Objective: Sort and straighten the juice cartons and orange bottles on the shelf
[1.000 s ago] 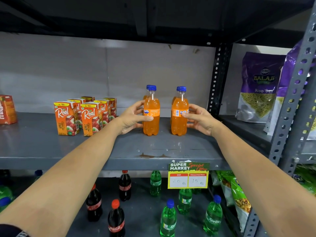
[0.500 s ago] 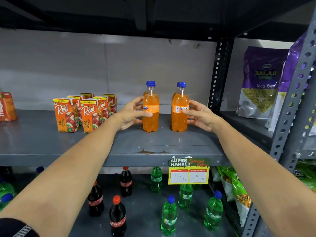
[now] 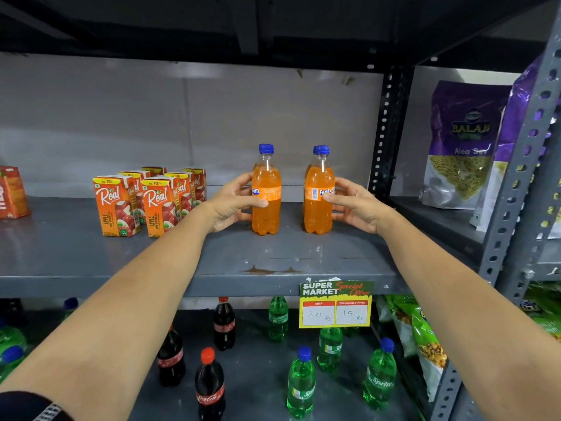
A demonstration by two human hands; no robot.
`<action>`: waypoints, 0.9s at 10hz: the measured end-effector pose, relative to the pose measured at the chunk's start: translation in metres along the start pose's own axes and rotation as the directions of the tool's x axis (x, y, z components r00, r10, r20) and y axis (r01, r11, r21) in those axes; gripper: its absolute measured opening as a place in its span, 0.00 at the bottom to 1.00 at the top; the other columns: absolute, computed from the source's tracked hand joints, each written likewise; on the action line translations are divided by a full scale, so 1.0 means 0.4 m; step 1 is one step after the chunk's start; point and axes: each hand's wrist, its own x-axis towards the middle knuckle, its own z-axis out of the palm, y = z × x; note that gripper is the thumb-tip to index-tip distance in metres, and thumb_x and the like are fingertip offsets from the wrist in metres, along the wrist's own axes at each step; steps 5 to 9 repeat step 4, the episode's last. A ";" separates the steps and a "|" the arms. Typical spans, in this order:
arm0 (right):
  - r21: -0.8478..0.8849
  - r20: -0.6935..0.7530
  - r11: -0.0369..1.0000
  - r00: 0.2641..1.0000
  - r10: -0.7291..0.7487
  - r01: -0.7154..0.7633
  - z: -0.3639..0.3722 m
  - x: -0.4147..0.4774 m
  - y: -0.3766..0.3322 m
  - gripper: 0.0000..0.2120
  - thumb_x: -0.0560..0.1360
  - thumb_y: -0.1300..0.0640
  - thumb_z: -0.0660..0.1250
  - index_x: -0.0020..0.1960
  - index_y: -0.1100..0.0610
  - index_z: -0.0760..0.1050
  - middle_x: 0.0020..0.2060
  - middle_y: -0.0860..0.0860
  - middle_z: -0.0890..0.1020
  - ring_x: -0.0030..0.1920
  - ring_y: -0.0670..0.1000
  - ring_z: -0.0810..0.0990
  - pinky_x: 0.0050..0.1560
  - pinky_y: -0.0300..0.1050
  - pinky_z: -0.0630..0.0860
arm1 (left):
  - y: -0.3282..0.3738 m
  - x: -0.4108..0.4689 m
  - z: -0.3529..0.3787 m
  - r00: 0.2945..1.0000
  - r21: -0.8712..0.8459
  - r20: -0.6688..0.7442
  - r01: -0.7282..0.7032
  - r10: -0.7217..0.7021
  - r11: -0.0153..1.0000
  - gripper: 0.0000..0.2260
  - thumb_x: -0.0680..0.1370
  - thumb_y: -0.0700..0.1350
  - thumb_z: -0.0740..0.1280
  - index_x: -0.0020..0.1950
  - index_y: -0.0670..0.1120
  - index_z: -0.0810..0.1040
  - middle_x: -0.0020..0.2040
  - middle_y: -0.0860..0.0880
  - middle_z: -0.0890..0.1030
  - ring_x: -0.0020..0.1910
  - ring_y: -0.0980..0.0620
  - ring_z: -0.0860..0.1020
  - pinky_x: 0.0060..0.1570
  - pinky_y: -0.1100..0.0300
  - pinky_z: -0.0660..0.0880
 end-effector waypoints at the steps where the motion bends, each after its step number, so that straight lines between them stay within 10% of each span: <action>1: 0.019 0.000 1.000 1.000 0.004 -0.004 -0.001 0.000 0.002 0.18 0.70 0.59 0.71 0.58 0.50 0.74 0.54 0.52 0.81 0.53 0.52 0.83 0.46 0.46 0.81 | -0.003 0.000 0.002 1.000 -0.016 -0.004 0.006 -0.006 1.000 0.26 0.68 0.36 0.73 0.60 0.58 0.72 0.58 0.50 0.80 0.57 0.49 0.79 0.46 0.51 0.79; 4: 0.082 -0.194 0.997 0.981 0.014 0.002 0.017 -0.054 -0.006 0.23 0.65 0.46 0.73 0.57 0.51 0.73 0.55 0.54 0.81 0.50 0.50 0.84 0.47 0.47 0.81 | 0.009 -0.084 0.026 0.991 0.183 -0.128 0.055 -0.031 0.982 0.41 0.62 0.44 0.78 0.71 0.49 0.63 0.68 0.45 0.72 0.68 0.45 0.70 0.62 0.51 0.71; 9: 0.082 -0.194 0.997 0.981 0.014 0.002 0.017 -0.054 -0.006 0.23 0.65 0.46 0.73 0.57 0.51 0.73 0.55 0.54 0.81 0.50 0.50 0.84 0.47 0.47 0.81 | 0.009 -0.084 0.026 0.991 0.183 -0.128 0.055 -0.031 0.982 0.41 0.62 0.44 0.78 0.71 0.49 0.63 0.68 0.45 0.72 0.68 0.45 0.70 0.62 0.51 0.71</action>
